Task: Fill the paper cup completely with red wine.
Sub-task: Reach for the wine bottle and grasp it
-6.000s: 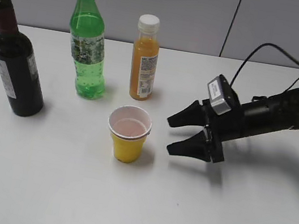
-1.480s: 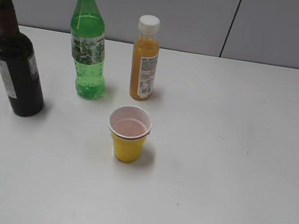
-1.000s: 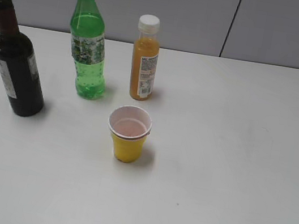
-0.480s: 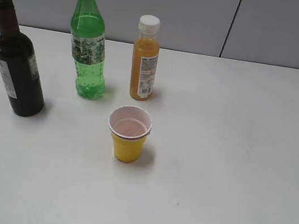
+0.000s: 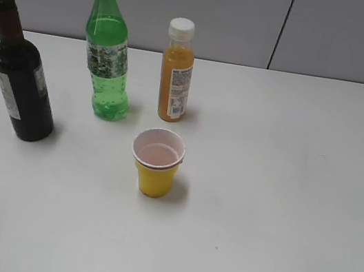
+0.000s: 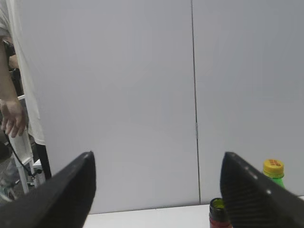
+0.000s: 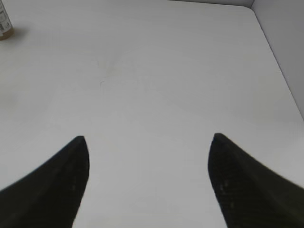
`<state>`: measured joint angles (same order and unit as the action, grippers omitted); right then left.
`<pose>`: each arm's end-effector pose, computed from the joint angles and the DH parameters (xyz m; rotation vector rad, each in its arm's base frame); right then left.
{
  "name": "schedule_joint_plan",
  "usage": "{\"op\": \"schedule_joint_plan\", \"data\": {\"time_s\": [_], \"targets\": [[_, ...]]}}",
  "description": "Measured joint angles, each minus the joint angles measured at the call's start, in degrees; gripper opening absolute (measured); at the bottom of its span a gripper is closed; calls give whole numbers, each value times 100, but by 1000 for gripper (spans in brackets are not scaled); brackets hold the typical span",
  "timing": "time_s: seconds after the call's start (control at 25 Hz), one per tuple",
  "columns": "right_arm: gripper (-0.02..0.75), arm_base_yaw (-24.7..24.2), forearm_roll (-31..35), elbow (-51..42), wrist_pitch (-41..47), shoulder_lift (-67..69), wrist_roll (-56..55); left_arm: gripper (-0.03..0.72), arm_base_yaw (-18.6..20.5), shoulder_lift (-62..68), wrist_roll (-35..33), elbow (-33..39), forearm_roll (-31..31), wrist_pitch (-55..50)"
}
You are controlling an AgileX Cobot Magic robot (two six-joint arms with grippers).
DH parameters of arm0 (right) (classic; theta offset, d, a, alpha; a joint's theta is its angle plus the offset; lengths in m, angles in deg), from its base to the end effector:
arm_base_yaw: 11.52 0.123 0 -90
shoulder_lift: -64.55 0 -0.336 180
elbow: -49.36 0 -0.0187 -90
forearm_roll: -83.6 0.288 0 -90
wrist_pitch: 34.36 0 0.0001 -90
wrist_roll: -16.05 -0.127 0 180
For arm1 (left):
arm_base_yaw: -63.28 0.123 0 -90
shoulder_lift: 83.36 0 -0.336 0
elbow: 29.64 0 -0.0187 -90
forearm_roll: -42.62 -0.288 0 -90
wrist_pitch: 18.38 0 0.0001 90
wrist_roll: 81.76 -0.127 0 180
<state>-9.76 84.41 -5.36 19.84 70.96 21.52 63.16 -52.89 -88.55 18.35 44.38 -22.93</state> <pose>0.0240 0.0022 0.2615 -0.1259 2.0090 -0.0244 0.1149 -0.0006 0.3847 0.0672 1.4476 0.0685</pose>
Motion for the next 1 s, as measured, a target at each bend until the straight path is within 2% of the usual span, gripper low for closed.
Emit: {"op": "schedule_joint_plan", "data": {"time_s": [0.24, 0.48, 0.8, 1.0], "targets": [[591, 0, 0, 0, 0, 0, 0, 607, 0, 1010, 0, 113, 556, 874], [591, 0, 0, 0, -5, 0, 0, 594, 0, 1126, 0, 873, 907, 1705], [591, 0, 0, 0, -5, 0, 0, 589, 0, 1126, 22, 1844, 901, 2204], [591, 0, 0, 0, -5, 0, 0, 590, 0, 1270, 41, 2005, 739, 2776]]}}
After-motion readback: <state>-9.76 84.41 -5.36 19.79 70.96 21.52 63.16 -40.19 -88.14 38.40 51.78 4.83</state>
